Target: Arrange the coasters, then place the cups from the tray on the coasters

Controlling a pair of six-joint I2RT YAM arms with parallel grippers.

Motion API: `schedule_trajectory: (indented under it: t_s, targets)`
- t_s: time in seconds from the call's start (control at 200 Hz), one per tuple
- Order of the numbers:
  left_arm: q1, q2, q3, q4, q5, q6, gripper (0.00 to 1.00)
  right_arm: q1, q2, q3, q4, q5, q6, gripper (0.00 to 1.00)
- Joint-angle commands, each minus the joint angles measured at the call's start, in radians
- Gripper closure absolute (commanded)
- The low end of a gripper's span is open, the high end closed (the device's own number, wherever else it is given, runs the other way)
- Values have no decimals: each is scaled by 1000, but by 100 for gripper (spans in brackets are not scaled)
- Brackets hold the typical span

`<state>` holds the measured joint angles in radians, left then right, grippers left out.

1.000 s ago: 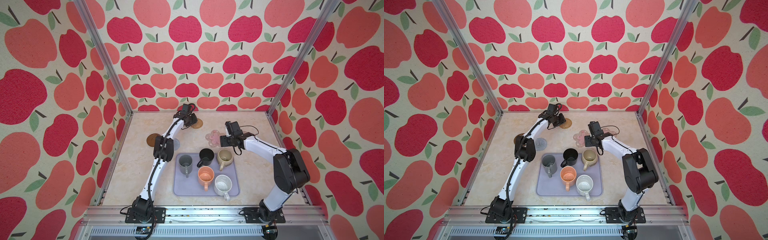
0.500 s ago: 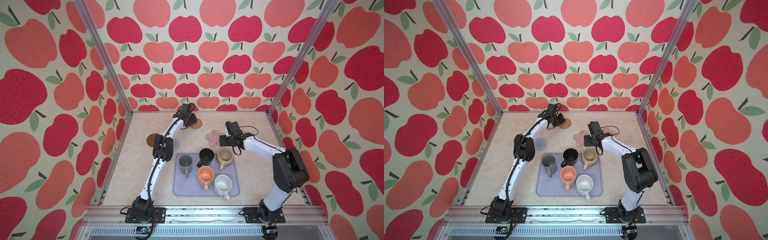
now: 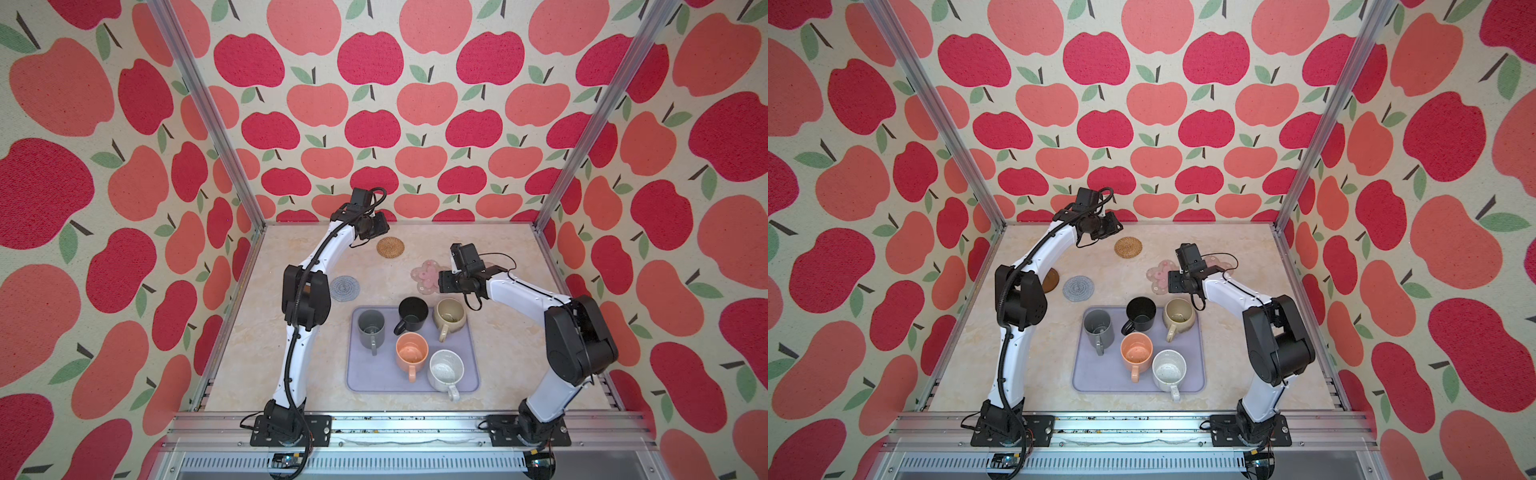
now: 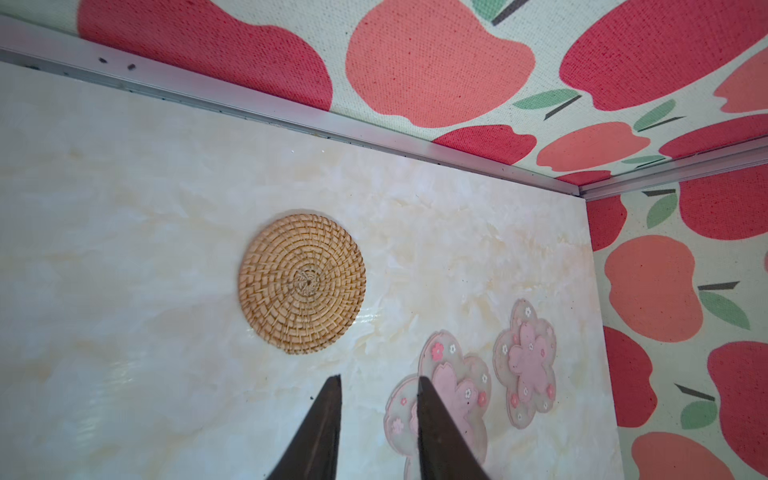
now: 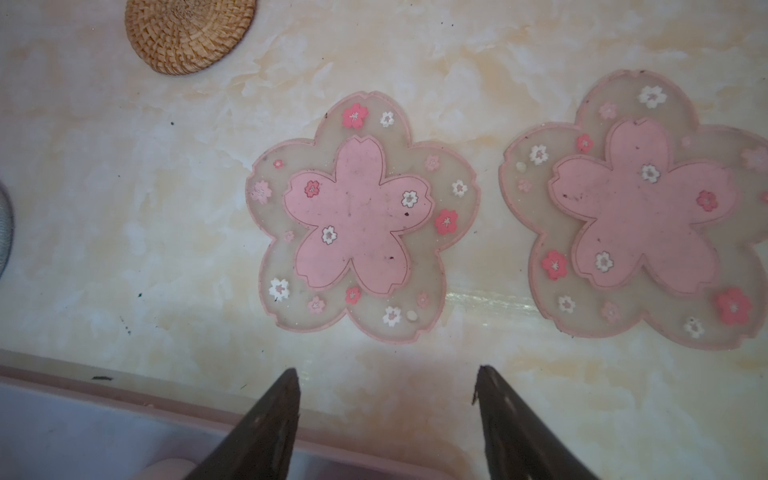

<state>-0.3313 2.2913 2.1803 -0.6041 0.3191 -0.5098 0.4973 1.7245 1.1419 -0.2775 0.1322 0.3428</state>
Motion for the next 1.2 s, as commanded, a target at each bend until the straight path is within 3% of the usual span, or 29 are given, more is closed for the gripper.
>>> schedule_trajectory:
  t_s: [0.0, 0.34, 0.5, 0.82, 1.191]
  targets:
    - [18, -93, -160, -57, -48, 80, 67, 1, 6, 14, 13, -3, 4, 30]
    - [45, -360, -521, -229, -173, 157, 67, 9, 7, 35, 8, -14, 8, 31]
    - [57, -428, -640, -215, -159, 143, 67, 10, 8, 39, 7, -14, 22, 31]
    - [73, -426, -739, -186, -116, 84, 70, 26, -25, 23, -8, 13, 25, 31]
    - [70, -376, -746, -125, -50, 36, 71, 26, -37, 14, -20, 35, 12, 35]
